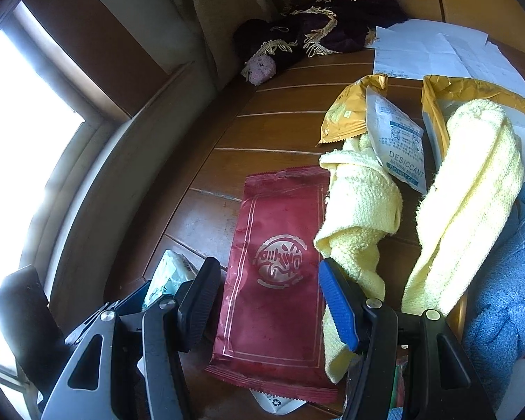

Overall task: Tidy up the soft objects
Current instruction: 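Grasp the cartoon tissue pack with the left tool while the right grasps the red packet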

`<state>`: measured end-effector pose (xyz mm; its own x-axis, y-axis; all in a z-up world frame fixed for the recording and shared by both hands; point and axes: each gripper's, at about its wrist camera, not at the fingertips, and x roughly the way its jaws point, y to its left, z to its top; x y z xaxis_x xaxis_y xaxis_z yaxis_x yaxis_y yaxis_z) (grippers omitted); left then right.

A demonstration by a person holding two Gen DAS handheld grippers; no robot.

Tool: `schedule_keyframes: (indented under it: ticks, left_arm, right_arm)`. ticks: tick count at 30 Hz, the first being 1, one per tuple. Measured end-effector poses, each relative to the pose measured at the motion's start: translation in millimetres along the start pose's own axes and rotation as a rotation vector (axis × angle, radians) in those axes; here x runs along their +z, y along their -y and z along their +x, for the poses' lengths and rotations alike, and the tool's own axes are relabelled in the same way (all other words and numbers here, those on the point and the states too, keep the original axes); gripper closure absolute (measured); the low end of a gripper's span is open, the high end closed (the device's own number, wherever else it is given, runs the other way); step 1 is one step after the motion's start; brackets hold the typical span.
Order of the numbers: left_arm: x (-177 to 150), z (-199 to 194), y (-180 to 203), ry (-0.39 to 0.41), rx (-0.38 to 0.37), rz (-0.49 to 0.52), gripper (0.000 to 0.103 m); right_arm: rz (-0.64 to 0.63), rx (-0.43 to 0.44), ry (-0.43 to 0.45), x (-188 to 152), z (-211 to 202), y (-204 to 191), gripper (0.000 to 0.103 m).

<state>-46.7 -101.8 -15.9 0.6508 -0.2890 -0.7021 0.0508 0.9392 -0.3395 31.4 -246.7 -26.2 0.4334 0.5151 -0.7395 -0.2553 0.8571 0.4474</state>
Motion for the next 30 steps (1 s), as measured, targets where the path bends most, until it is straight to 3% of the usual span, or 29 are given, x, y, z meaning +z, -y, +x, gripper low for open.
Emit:
schedule_keyframes:
  ticks: [13,23,30]
  left_arm:
    - [0,-5,-7,0.018,-0.004,-0.043,0.055]
    - [1,-8,-9,0.030,-0.013,-0.062,0.055]
    - [1,-12,-16,0.039,-0.017,-0.080,0.055]
  right_arm:
    - [0.018,-0.038,-0.007,-2,2,0,0.041]
    - [0.039,-0.064,-0.016,0,2,0,0.030]
    - [-0.012,-0.144,-0.029,3,15,-15,0.027]
